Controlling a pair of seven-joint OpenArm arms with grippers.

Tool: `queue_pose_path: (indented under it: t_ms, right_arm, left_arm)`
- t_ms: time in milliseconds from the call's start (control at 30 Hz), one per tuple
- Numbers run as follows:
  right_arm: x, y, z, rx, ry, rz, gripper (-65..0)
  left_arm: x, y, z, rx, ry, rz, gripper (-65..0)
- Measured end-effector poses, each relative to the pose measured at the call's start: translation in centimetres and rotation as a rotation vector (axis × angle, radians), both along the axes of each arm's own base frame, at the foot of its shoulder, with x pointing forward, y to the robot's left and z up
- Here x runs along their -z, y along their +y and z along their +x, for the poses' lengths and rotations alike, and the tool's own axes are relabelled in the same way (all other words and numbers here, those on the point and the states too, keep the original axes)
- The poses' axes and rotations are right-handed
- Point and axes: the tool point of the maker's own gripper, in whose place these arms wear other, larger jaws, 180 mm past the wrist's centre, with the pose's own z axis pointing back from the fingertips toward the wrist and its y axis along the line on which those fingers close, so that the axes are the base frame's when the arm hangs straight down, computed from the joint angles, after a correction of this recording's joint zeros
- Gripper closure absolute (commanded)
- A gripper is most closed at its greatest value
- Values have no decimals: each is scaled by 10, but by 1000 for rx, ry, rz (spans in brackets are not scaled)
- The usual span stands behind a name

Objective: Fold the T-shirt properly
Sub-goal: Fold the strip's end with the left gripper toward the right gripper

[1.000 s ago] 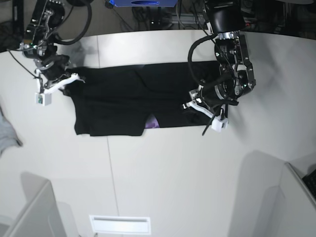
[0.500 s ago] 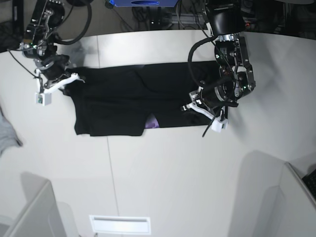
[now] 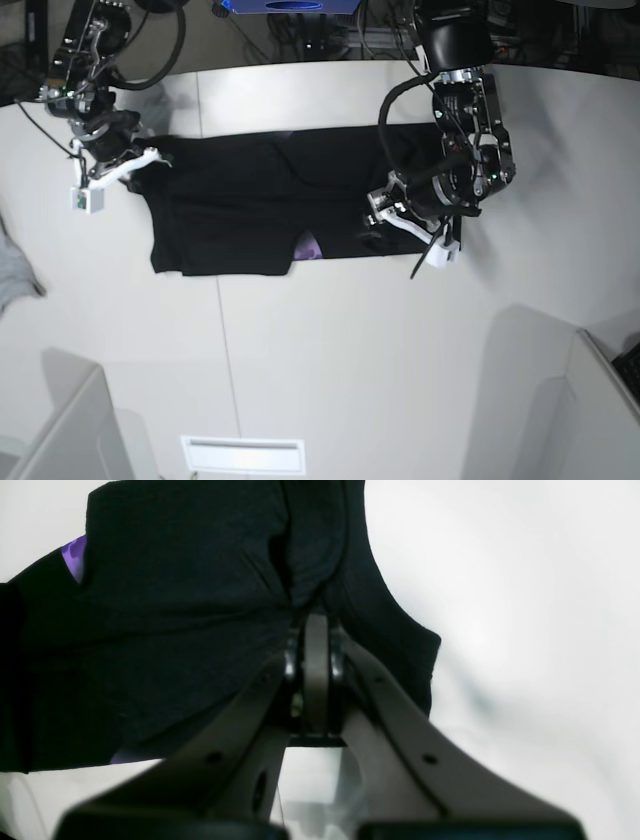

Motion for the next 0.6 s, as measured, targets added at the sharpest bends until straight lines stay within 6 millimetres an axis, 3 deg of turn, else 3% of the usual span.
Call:
queue_pose_path:
  t_ms: [100,233,367,433,500,600]
  right_arm:
    - [0,0,0,0,0,0,0]
    - [0,0,0,0,0,0,0]
    - [0,-1,0,-1,0,-2,0]
    - [0,-1,0,-1,-1,-2,0]
    - [-1,-1,1,-1,-4,-3,0]
    - [-4,1,8,-14,8,2,0]
  left_arm:
    - [-2,-18,0,18,-3,-29,-453]
    - [-9,-62,-7,161,-21,-37,-449]
    - [-18,-81,-5,223,-49,-38,-449]
    - [-25,-72,2,193,-71,-35,-448]
    - [-34,-49,11,121,-102,-24,-448]
    - [-36,10,19,-16,-123,25,-398]
